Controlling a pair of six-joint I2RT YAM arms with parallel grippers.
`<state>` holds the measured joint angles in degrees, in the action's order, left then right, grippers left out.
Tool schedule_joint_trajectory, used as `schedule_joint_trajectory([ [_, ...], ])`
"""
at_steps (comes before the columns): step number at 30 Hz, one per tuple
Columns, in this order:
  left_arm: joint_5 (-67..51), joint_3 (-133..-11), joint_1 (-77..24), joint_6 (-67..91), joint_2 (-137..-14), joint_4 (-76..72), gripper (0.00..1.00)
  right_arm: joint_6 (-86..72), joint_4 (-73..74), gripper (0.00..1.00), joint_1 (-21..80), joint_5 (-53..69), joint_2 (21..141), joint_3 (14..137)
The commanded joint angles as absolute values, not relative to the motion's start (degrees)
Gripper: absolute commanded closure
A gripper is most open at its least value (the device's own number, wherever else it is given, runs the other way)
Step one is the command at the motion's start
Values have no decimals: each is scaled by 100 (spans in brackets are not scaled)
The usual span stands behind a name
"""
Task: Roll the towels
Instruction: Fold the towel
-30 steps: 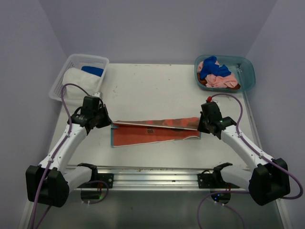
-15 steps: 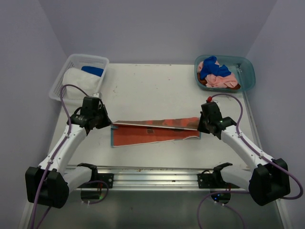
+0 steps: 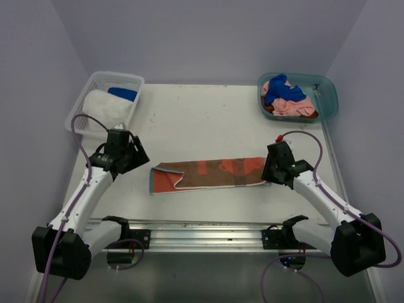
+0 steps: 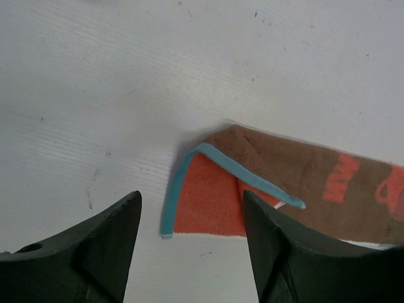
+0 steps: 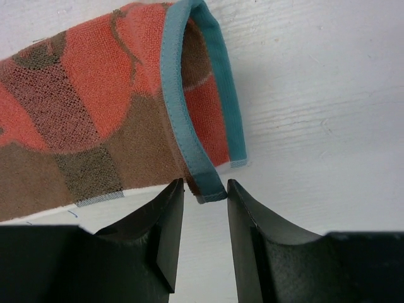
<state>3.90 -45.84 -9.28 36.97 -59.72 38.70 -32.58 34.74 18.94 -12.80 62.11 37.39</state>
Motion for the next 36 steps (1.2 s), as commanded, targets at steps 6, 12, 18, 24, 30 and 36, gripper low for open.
schedule_joint_trajectory([
  [6,-869,-4219,-905,3700,-6521,3007,49,-3182,3472,62,1872,-1520,6179,3999],
  [12,-28,-4699,-2256,3893,-6827,2926,47,-3208,3375,62,1872,-1459,6301,4008],
  [18,1107,-5580,-3383,4025,-7960,3550,32,-3191,3427,63,1872,-1371,6302,4078],
  [24,1099,-5809,-3753,4236,-8594,3603,28,-3155,3542,62,1872,-1397,6214,4113],
  [30,1318,-5818,-3850,4614,-8850,3428,29,-3138,3551,62,1872,-1389,6205,4113],
  [36,1573,-5915,-3858,4729,-8982,3384,32,-3111,3568,62,1872,-1406,6179,4113],
])
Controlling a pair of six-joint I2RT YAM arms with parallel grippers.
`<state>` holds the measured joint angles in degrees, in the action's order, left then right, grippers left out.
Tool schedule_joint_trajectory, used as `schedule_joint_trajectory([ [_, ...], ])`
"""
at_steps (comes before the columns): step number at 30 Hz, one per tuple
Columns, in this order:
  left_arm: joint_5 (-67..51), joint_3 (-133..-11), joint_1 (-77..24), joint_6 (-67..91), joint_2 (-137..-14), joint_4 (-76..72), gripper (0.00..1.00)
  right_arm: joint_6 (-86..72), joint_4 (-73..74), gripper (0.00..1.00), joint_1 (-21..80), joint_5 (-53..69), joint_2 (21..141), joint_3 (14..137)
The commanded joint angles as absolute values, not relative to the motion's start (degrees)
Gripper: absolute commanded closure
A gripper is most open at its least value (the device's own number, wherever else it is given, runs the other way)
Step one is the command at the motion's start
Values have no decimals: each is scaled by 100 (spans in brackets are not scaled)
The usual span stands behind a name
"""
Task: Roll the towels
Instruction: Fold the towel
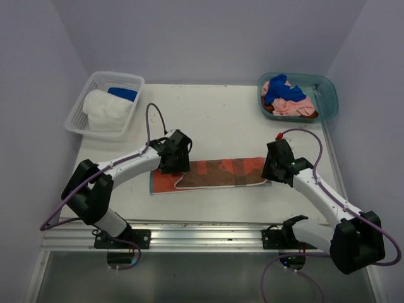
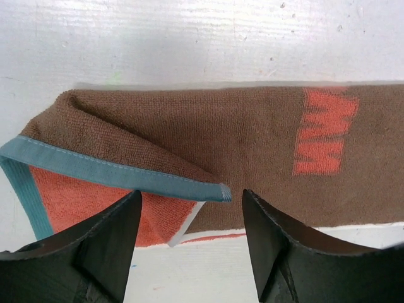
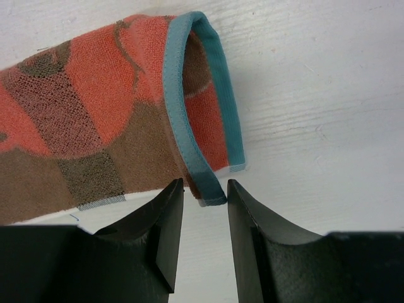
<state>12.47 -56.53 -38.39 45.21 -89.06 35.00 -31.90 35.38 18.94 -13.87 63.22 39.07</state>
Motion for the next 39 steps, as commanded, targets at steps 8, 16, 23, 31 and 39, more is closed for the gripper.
schedule_joint_trajectory([
  [8,1687,-5941,-3858,4781,-9211,3419,45,-3129,3507,62,1872,-1371,6214,4034],
  [16,1714,-5906,-3858,4755,-9053,3489,80,-3129,3524,62,1872,-1380,6179,4061],
  [23,1889,-5783,-3858,4606,-8535,3700,100,-3129,3489,62,1872,-1380,6179,4034],
  [31,1969,-5555,-3850,4614,-8078,3885,100,-3094,3480,62,1872,-1371,6126,3982],
  [39,1468,-5441,-3858,4667,-8042,3447,76,-3111,3463,62,1872,-1310,6065,3946],
])
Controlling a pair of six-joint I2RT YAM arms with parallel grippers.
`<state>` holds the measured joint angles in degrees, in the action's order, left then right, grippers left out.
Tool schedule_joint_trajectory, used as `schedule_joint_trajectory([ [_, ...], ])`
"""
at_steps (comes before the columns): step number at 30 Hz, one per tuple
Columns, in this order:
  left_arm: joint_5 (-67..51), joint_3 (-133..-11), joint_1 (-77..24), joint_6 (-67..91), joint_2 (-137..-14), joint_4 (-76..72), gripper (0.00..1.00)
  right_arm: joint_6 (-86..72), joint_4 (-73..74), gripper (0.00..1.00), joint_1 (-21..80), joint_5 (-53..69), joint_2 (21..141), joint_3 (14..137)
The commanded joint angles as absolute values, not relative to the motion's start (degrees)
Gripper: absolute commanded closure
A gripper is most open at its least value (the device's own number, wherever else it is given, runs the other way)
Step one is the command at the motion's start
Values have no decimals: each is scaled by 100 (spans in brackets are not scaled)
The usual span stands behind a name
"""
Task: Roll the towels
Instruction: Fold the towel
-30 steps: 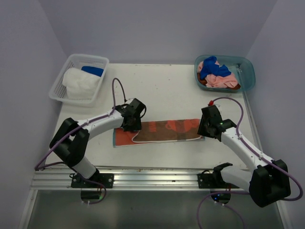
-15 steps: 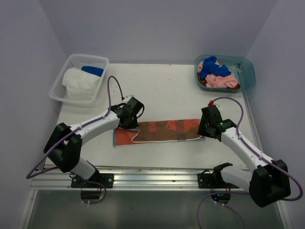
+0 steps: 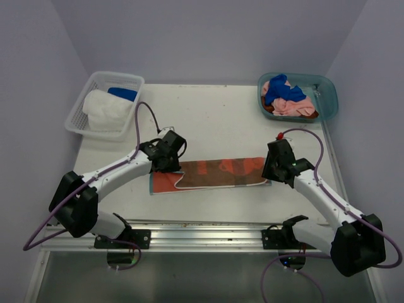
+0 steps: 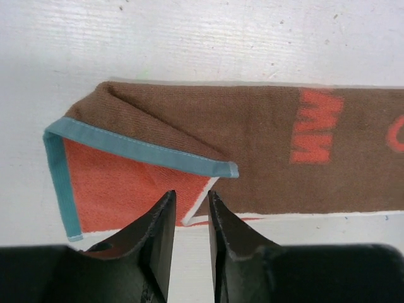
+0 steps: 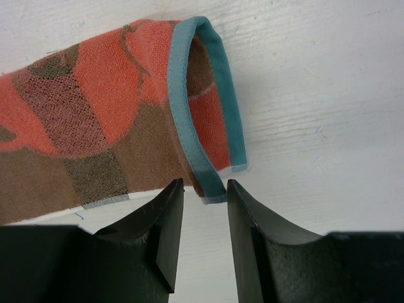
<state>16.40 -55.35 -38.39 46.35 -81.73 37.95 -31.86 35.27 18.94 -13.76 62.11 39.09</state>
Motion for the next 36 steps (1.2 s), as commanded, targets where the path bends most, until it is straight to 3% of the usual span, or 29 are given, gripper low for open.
schedule_joint_trajectory([
  [1,1337,-5440,-3858,4693,-8077,3393,67,-3111,3472,62,1872,-1318,6047,3946],
  [6,1370,-5537,-3902,4921,-8341,3488,38,-3120,3559,62,1872,-1327,5968,3981],
  [9,1529,-5502,-3911,5167,-8341,3516,14,-3111,3603,62,1872,-1327,5906,3973],
  [11,1512,-5458,-3920,5177,-8367,3463,12,-3120,3612,62,1872,-1336,5880,3964],
  [14,1398,-5449,-3920,5256,-8507,3401,14,-3129,3604,63,1872,-1319,5889,3973],
  [21,1318,-5467,-3929,5370,-8701,3235,29,-3120,3665,63,1872,-1327,5827,3999],
  [29,1301,-5555,-3929,5361,-8982,3173,35,-3138,3700,63,1863,-1310,5731,3955],
  [36,1318,-5555,-3937,5344,-8991,3138,54,-3129,3709,63,1872,-1318,5739,3973],
])
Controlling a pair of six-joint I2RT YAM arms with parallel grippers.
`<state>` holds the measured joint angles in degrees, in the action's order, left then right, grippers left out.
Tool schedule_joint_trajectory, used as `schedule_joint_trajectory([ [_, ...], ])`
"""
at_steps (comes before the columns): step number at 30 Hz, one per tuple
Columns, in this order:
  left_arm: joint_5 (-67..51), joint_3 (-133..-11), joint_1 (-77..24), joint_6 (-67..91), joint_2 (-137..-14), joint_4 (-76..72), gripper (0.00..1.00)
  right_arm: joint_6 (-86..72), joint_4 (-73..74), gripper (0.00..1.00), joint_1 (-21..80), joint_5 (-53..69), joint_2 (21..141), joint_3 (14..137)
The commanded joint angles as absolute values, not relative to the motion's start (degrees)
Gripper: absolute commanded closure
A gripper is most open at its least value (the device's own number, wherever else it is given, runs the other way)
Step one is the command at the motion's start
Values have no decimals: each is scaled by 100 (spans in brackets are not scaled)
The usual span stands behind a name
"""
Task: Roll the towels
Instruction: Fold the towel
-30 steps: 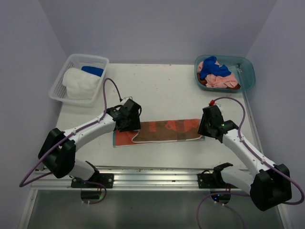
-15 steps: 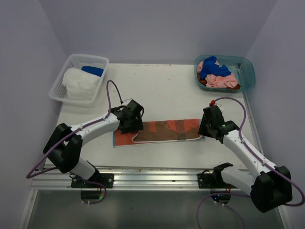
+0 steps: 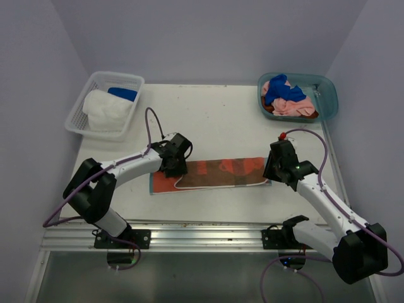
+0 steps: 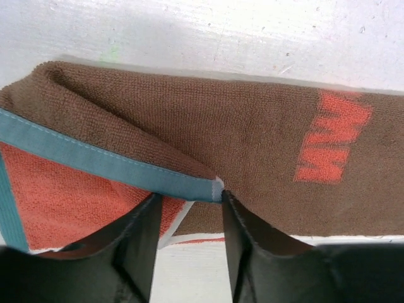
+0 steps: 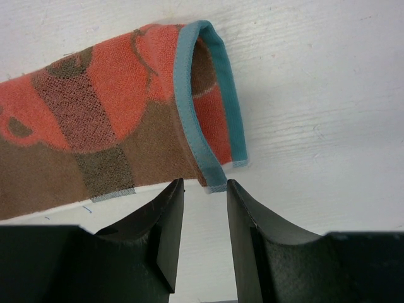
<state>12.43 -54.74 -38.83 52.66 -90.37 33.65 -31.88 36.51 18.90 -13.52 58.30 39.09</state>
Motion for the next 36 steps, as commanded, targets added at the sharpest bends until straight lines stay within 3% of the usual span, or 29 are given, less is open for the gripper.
schedule_joint_trajectory([
  [1,1327,-5555,-3929,5352,-8983,3146,57,-3129,3709,63,1872,-1310,5748,3981],
  [9,1371,-5572,-3929,5326,-8921,3182,75,-3129,3691,63,1872,-1292,5757,3964],
  [17,1345,-5581,-3929,5282,-8649,3296,100,-3129,3700,63,1872,-1301,5757,3973],
  [36,2021,-4914,-3595,5317,-7436,4113,100,-3129,3683,64,1872,-1257,5695,3929],
])
